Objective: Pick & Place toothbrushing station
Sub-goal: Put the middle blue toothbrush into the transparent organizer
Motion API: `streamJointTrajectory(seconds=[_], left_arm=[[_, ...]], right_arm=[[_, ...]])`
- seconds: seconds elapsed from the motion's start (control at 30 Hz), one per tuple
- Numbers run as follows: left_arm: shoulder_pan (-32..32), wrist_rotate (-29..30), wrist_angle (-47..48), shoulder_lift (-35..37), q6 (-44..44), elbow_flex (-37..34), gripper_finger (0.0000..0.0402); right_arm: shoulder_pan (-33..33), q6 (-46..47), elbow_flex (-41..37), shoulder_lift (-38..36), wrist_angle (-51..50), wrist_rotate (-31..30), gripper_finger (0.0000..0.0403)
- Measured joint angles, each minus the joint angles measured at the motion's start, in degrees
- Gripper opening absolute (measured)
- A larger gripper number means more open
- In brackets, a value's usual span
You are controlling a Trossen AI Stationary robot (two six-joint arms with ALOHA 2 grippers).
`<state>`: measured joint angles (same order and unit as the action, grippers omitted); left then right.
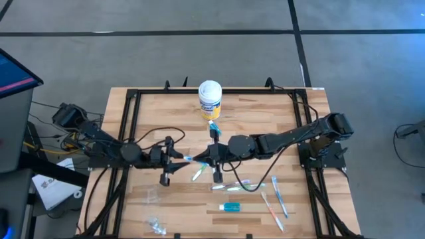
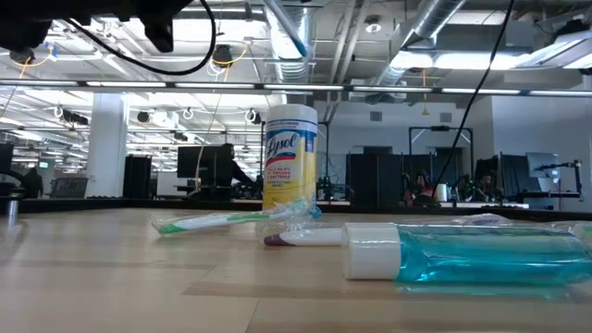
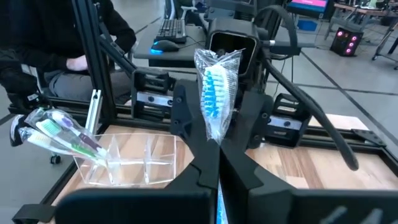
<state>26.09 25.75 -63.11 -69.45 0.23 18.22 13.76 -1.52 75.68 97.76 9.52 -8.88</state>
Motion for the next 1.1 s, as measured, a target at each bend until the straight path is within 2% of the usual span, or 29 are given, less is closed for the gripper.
streamJointTrajectory(seconds=[0.07,0.3,0.73,1.1], left_arm=[[-1.09,-1.84,-0.02,0.0,-0.19,0.0,0.0099],[-2.64,-2.24,-0.59,0.0,-0.11,0.0,0.0102],[-5.29,-2.26,-0.79,0.0,-0.02,1.29,0.0149],[-5.62,-2.28,-1.86,-1.05,-0.03,1.33,0.014]], right_arm=[[-0.07,-0.02,0.0,0.0,0.02,-0.02,0.0],[-1.28,-0.02,0.0,0.0,0.09,-0.04,0.0],[-2.3,-0.02,0.0,0.0,0.48,-0.18,0.0],[-2.32,-0.02,0.0,0.0,0.87,-0.17,0.0]])
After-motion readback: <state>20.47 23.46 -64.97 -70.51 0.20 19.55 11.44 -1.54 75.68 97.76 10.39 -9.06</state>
